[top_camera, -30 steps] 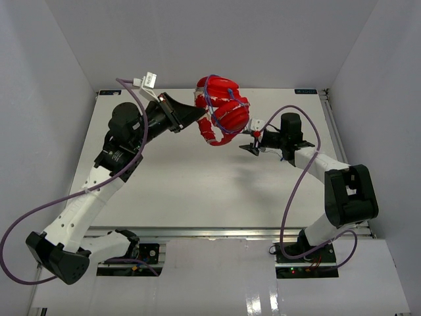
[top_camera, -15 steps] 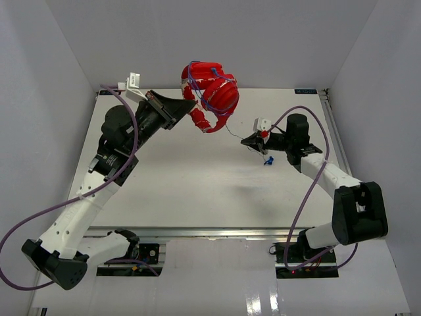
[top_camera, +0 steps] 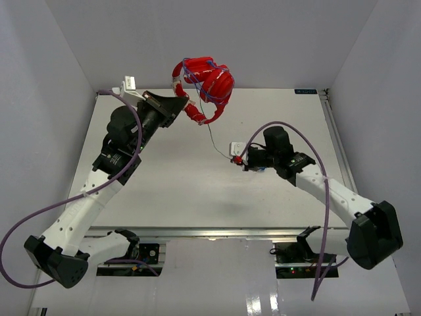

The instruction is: Wrap the headphones

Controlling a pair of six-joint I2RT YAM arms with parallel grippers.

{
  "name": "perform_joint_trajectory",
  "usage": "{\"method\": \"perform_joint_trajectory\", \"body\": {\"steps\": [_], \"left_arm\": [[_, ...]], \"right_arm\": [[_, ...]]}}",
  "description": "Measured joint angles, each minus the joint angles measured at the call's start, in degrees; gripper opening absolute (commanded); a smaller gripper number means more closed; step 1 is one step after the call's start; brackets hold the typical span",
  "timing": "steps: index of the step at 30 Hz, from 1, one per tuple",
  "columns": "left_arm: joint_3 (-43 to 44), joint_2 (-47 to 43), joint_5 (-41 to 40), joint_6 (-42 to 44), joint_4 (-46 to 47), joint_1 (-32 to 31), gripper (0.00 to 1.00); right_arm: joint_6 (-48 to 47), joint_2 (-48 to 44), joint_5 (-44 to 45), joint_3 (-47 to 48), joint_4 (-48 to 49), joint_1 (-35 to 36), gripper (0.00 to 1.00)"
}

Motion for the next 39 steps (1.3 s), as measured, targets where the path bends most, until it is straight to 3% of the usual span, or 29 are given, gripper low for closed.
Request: {"method": "perform_joint_trajectory", "body": {"steps": [6, 15, 29, 39], "left_arm": [[-2.3, 1.5, -7.3, 5.5, -0.1, 2.4, 0.0], [-7.6, 4.5, -8.5, 10.7, -1.6, 8.5, 0.0], [-8.7, 11.3, -5.6, 20.3, -2.0, 9.2, 0.0], [-8.5, 18.8, 4.0, 27.5, -4.1, 9.3, 0.0]], "right_arm": [[-4.9, -10.0, 16.6, 3.1, -5.3, 5.8, 0.08], [-9.6, -12.3, 30.4, 13.0, -10.1, 6.4, 0.08], [-11.0, -9.3, 32.8, 24.4, -14.8, 8.6, 0.08], [-13.7, -4.2, 34.4, 25.4, -15.5, 13.4, 0.08]]}}
